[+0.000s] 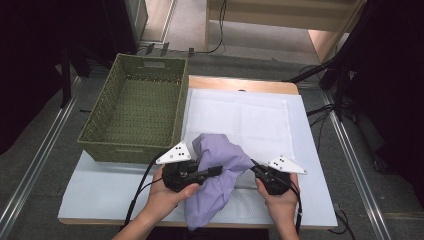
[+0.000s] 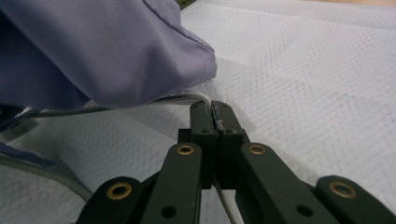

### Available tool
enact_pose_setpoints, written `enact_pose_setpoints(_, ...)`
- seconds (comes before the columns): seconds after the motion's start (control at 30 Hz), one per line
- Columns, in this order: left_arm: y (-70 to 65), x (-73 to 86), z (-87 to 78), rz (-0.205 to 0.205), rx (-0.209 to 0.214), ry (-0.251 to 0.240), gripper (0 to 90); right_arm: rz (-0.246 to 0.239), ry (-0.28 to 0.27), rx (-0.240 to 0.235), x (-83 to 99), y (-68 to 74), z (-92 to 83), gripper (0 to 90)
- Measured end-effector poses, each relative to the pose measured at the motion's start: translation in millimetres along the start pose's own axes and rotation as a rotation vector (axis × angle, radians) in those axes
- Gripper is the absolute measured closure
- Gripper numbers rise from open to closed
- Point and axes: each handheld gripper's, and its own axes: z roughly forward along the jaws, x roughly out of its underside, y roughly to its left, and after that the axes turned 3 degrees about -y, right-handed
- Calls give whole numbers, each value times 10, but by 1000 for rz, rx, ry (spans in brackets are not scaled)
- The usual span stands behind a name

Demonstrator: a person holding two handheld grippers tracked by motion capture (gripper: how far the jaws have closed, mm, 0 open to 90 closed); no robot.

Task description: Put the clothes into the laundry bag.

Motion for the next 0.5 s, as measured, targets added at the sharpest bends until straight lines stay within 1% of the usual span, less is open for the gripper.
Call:
enact_pose_setpoints(0.07,-4,42,-13,17,4,8,791,15,-5,3,-5,-22,-1,897)
enact_pose_setpoints(0.13,-3,83,-27,23,11,18,790,26,-6,2,-6,-42,-1,897)
enact_pose_setpoints(0.17,1,112,-38,23,21,26,790,33,-7,2,-6,-52,1,897)
enact_pose_setpoints(0.27,17,189,-64,8,28,36,790,45,-9,2,-6,-72,9,897)
enact_pose_setpoints(0.33,27,237,-62,4,33,53,790,47,-9,3,-11,-87,15,897)
enact_pose_setpoints(0.37,31,255,-54,1,40,60,790,51,-12,4,-14,-89,16,897)
enact_pose_setpoints(0.4,30,287,-36,4,55,80,790,48,-16,3,-17,-94,18,897)
enact_pose_setpoints(0.43,13,316,-17,10,62,93,790,56,-15,2,-23,-92,15,897)
enact_pose_setpoints(0.47,-2,339,0,16,70,100,790,54,-18,2,-27,-96,16,897)
enact_pose_setpoints(0.5,-24,372,31,25,88,120,789,55,-20,1,-30,-97,15,897)
